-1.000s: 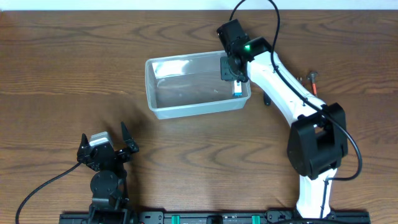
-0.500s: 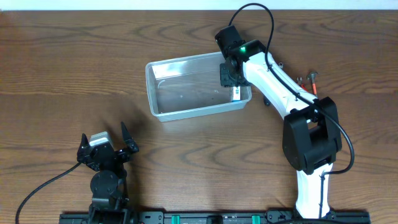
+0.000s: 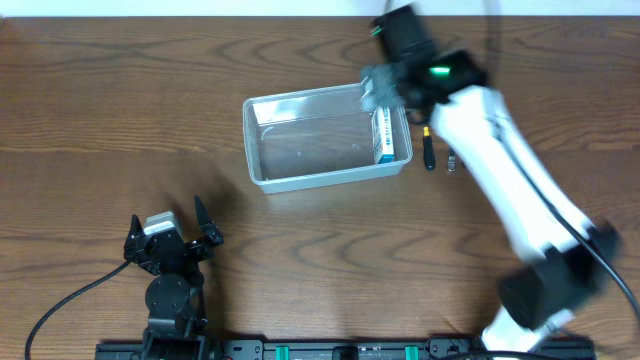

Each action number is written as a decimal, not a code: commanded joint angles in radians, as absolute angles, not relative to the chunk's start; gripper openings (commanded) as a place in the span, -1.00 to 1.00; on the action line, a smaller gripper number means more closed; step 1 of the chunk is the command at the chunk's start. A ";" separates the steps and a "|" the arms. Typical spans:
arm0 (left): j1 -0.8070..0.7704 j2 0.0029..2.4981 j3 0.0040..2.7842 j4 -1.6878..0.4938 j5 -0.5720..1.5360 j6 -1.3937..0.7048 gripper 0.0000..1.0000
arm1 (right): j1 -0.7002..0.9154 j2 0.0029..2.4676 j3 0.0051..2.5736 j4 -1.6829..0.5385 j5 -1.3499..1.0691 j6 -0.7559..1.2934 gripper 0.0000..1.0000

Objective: Pack container
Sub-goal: 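Carry the blue box into the container and release it upright, then move the right gripper to the black-handled hammer and grasp it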

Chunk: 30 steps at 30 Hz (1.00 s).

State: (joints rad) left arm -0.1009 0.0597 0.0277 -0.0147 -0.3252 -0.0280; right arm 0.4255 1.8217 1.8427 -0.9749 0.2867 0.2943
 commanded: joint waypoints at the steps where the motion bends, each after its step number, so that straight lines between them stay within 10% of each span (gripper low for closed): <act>1: -0.099 0.057 0.004 -0.041 -0.342 -0.027 0.96 | 0.323 1.717 1.868 -0.984 0.466 0.242 0.98; 13: -0.099 0.057 0.004 -0.041 -0.342 -0.027 0.96 | -0.151 1.918 1.721 -0.955 0.070 0.068 0.83; 30: -0.099 0.057 0.004 -0.041 -0.342 -0.027 0.96 | -0.203 2.195 1.708 -0.935 -0.027 -0.031 0.39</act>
